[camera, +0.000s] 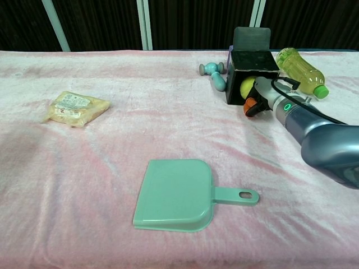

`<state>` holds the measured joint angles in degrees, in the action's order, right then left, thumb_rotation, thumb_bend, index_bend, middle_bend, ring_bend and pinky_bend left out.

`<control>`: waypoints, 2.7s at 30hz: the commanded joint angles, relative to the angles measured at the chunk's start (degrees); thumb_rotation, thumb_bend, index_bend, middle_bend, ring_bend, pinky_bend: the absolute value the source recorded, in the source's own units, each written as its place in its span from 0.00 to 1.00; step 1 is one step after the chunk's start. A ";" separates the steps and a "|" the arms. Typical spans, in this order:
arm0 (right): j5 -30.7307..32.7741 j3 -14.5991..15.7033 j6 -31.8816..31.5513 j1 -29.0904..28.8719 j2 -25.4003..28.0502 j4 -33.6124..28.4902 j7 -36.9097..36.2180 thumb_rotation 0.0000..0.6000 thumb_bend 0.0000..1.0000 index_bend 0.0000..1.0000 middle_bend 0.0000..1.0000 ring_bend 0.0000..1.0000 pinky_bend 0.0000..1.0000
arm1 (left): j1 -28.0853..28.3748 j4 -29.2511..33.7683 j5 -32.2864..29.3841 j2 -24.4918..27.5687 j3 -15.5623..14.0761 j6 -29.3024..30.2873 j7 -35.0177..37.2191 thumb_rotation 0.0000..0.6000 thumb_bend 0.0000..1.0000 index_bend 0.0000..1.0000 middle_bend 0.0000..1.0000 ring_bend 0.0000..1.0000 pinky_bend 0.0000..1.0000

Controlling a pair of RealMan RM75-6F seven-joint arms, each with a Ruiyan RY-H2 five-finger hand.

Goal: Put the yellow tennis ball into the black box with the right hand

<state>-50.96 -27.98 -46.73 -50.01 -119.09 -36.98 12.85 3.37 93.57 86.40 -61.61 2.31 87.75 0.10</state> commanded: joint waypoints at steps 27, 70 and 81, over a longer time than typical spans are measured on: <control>3.34 -3.75 -4.47 -3.28 -4.68 4.44 4.86 1.00 0.75 1.00 1.00 1.00 1.00 | 0.05 0.38 -0.97 0.28 0.32 -0.73 0.15 1.00 0.48 0.18 0.10 0.04 0.08; -26.43 21.47 -34.93 41.18 49.69 -65.78 2.40 1.00 0.11 0.00 0.00 0.07 0.23 | -0.36 -0.77 1.85 -0.70 0.39 2.13 -0.47 1.00 0.48 0.18 0.10 0.04 0.07; -35.38 24.82 -44.89 45.99 43.35 -48.45 -3.51 1.00 0.10 0.00 0.00 0.07 0.23 | -0.88 -0.24 3.22 -0.48 -0.78 2.41 -2.92 1.00 0.48 0.18 0.10 0.04 0.06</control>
<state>-84.27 -4.73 -89.71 -5.87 -73.85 -87.84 11.45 2.53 93.30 89.58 -62.10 1.57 90.15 -2.78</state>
